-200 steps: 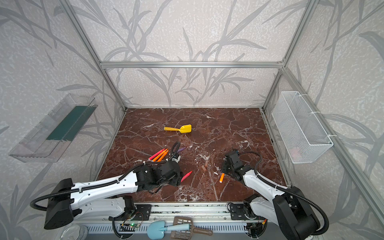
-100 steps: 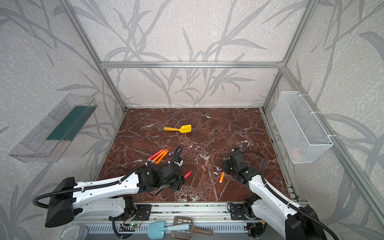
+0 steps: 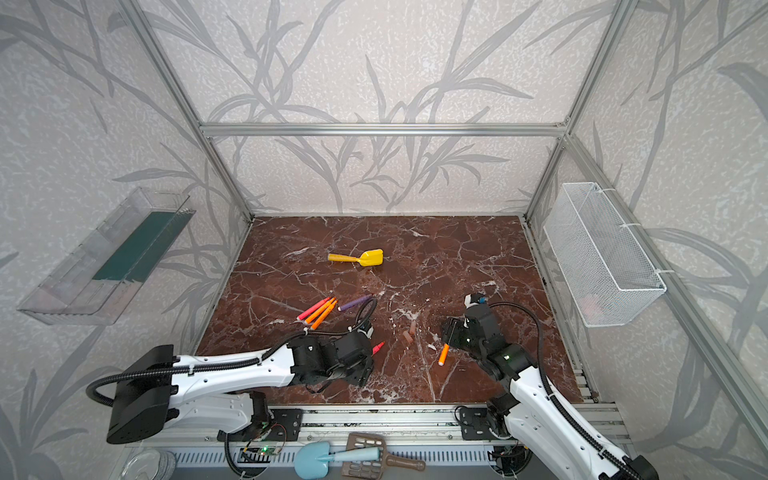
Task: Insert the pens into the pen caps
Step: 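Grasp the pink highlighter with the left gripper while the right gripper lowers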
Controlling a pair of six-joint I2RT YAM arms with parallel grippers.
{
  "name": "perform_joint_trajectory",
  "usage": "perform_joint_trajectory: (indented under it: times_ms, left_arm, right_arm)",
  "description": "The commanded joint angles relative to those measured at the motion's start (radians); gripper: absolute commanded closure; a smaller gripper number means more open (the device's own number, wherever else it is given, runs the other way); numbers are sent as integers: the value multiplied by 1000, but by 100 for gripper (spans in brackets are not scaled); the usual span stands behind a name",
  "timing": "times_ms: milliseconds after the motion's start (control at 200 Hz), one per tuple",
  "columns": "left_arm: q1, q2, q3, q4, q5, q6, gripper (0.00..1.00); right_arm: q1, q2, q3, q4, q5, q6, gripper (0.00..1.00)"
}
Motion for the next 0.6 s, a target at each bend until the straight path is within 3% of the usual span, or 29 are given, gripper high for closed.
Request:
perform_joint_trajectory:
  times_ms: [0, 415, 600]
  left_arm:
    - [-4, 31, 15, -3, -32, 9, 27]
    - [-1, 181, 55, -10, -89, 0, 25]
    - [-1, 250, 70, 7, -75, -5, 33]
  right_arm:
    - [8, -26, -16, 15, -33, -19, 34]
    - [12, -26, -18, 20, -52, -30, 32]
    - [12, -46, -24, 14, -52, -31, 31]
